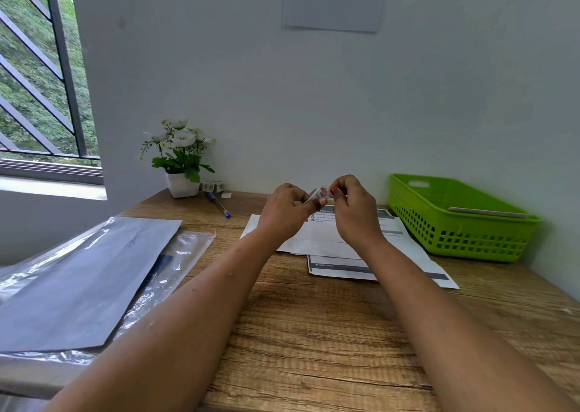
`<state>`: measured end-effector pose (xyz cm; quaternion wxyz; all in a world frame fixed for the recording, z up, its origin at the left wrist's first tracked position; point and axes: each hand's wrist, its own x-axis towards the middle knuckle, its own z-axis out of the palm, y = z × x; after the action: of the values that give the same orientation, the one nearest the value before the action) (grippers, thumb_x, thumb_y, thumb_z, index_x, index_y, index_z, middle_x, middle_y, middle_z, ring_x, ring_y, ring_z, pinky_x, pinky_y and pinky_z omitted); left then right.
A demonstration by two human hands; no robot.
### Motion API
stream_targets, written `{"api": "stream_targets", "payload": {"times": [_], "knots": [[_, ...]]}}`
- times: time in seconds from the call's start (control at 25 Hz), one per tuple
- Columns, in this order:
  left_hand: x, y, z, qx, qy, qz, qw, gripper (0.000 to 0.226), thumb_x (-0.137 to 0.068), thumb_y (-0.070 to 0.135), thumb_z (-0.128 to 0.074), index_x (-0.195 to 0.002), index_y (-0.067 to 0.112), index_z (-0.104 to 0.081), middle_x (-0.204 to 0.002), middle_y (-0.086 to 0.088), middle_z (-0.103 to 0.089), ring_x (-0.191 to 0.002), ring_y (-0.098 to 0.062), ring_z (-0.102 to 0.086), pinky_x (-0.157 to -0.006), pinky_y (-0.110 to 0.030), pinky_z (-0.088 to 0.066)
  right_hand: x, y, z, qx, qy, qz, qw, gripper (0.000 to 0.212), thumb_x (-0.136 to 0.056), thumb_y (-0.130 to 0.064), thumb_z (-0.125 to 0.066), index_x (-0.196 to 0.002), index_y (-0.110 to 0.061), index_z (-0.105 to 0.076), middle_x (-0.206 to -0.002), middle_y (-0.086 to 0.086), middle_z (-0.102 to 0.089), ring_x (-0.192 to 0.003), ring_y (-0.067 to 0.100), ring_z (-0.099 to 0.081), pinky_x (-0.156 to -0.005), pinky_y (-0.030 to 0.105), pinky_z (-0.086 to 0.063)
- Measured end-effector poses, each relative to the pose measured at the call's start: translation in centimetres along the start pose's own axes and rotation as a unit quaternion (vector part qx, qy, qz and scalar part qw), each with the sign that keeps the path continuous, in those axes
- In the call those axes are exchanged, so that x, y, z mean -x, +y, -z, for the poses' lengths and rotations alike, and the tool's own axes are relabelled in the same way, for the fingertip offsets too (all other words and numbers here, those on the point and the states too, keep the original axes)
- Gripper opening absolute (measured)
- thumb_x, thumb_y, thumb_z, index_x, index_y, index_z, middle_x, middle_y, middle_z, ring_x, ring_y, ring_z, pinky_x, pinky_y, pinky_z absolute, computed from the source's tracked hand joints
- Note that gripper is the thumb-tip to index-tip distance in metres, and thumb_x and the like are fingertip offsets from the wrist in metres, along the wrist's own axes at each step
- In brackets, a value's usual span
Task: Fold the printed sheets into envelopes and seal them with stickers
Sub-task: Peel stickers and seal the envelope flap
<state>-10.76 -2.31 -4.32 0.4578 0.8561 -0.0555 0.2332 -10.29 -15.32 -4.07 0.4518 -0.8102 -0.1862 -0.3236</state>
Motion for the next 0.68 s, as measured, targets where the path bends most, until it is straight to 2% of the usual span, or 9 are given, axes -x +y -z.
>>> {"api": "stream_targets", "payload": {"times": [0.16,0.24,0.36,0.44,0.6,0.68], "knots": [[0.17,0.17,0.07,0.007,-0.008,0.005,1.000,0.047,-0.084,0.046,-0.065,-0.070,0.002,-0.067,-0.078,-0.012,-0.057,-0.069,-0.019,-0.046,-0.062,-0.029,-0.034,-0.01,-0.08,0.04,-0.004,-0.002,0.003,1.000,0.011,-0.096,-0.006,-0.045,-0.094,-0.009,-0.055,-0.089,0.001,-0.058,-0.083,0.017,-0.053,-0.069,0.025,-0.037],[0.37,0.27,0.26,0.013,-0.017,0.009,1.000,0.045,-0.084,0.046,-0.064,-0.067,0.004,-0.066,-0.070,-0.010,-0.054,-0.063,-0.017,-0.044,-0.058,-0.027,-0.031,0.00,-0.06,-0.01,-0.004,-0.004,0.006,1.000,0.011,-0.096,-0.006,-0.045,-0.094,-0.008,-0.055,-0.089,0.001,-0.058,-0.083,0.017,-0.053,-0.067,0.023,-0.038],[0.47,0.37,0.51,0.029,-0.029,0.022,0.999,0.043,-0.084,0.046,-0.064,-0.059,0.012,-0.058,-0.053,0.000,-0.042,-0.050,-0.012,-0.034,-0.052,-0.025,-0.026,-0.03,0.02,-0.09,0.000,-0.001,0.010,1.000,0.011,-0.096,-0.006,-0.045,-0.094,-0.007,-0.055,-0.088,0.001,-0.058,-0.080,0.015,-0.051,-0.059,0.007,-0.035],[0.58,0.48,0.55,0.035,-0.036,0.028,0.998,0.041,-0.085,0.045,-0.064,-0.059,0.014,-0.057,-0.052,0.001,-0.040,-0.050,-0.012,-0.033,-0.053,-0.025,-0.026,-0.06,0.09,-0.09,-0.001,0.002,0.010,1.000,0.011,-0.095,-0.004,-0.045,-0.094,-0.007,-0.055,-0.088,0.001,-0.058,-0.079,0.015,-0.051,-0.058,0.003,-0.035],[0.67,0.58,0.54,0.048,-0.040,0.032,0.998,0.041,-0.086,0.043,-0.063,-0.056,0.017,-0.054,-0.052,0.002,-0.038,-0.051,-0.012,-0.032,-0.053,-0.025,-0.026,-0.10,0.10,-0.13,-0.009,-0.001,0.008,1.000,0.011,-0.095,-0.004,-0.044,-0.093,-0.008,-0.055,-0.088,0.002,-0.058,-0.079,0.015,-0.051,-0.058,0.006,-0.034],[0.60,0.48,0.53,0.050,-0.041,0.031,0.997,0.040,-0.086,0.044,-0.062,-0.058,0.017,-0.056,-0.053,0.001,-0.039,-0.052,-0.013,-0.032,-0.054,-0.026,-0.026,-0.09,0.08,-0.13,-0.013,-0.006,0.009,1.000,0.012,-0.096,-0.005,-0.044,-0.092,-0.009,-0.054,-0.088,0.003,-0.058,-0.077,0.016,-0.050,-0.058,0.011,-0.035]]}}
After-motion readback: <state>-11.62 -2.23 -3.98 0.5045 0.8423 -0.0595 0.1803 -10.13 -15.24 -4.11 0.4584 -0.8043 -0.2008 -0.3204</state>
